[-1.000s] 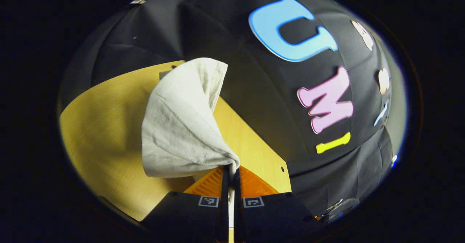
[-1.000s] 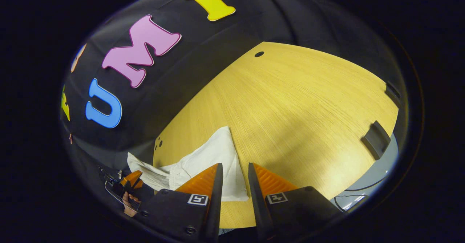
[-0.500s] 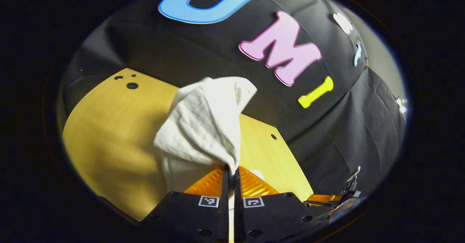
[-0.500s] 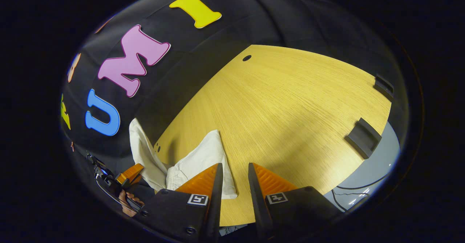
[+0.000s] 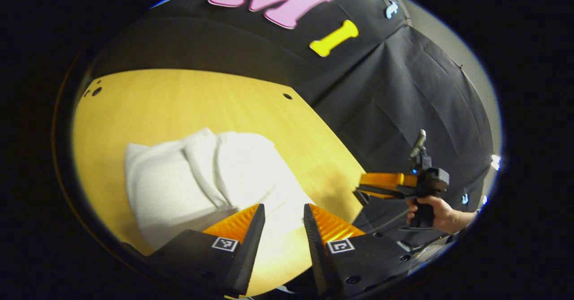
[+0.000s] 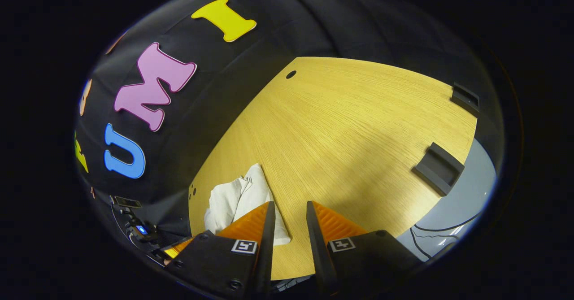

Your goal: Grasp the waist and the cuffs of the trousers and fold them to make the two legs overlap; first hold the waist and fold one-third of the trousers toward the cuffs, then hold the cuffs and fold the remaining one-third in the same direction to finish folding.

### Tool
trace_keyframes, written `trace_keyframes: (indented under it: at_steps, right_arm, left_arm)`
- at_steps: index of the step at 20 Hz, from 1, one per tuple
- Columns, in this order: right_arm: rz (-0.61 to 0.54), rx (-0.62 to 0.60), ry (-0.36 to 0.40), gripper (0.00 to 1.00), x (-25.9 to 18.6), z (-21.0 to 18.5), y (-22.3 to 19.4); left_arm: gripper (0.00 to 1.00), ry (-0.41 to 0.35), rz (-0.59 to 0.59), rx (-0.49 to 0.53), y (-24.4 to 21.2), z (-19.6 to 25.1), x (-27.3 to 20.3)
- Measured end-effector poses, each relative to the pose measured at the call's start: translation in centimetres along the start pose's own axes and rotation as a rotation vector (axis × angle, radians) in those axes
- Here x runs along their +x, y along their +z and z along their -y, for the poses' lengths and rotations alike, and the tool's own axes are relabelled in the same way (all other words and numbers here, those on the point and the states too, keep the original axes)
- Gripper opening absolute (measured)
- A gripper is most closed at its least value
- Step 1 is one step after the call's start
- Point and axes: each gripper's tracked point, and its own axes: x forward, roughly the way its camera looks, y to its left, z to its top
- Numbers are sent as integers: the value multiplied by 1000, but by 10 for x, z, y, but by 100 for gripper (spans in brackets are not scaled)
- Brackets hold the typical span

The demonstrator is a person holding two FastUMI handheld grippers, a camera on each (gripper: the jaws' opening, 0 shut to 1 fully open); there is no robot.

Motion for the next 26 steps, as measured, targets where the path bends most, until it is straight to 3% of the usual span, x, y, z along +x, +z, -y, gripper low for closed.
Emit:
trace_keyframes:
  at_steps: [2,9,10,11,12,19,21,22,25,26]
  right_arm:
    - [-2,0,3,43,0,0,0]
    - [-27,-11,42,43,3,-15,-7]
    - [-37,-24,61,53,2,-22,-9]
    - [-50,-41,80,53,1,-29,-13]
    - [-61,-59,102,43,0,-37,-17]
    - [-133,-202,235,47,-10,-101,-40]
    - [-141,-243,265,47,-11,-118,-42]
    - [-147,-257,282,47,-11,-128,-45]
    - [-171,-305,322,52,-12,-154,-59]
    - [-181,-323,333,56,-11,-161,-67]
  left_arm:
    - [64,-28,-32,-2,-11,11,3]
    - [64,-67,-35,-118,-20,16,-3]
    - [65,-66,-20,-132,-18,15,-11]
    - [65,-62,-3,-145,-16,12,-20]
    - [65,-54,18,-160,-13,8,-31]
    - [66,82,243,-309,31,-41,-110]
    - [69,145,331,-346,45,-61,-134]
    - [78,179,372,-361,50,-71,-145]
    - [74,262,446,-400,57,-91,-169]
    - [82,287,453,-414,54,-94,-175]
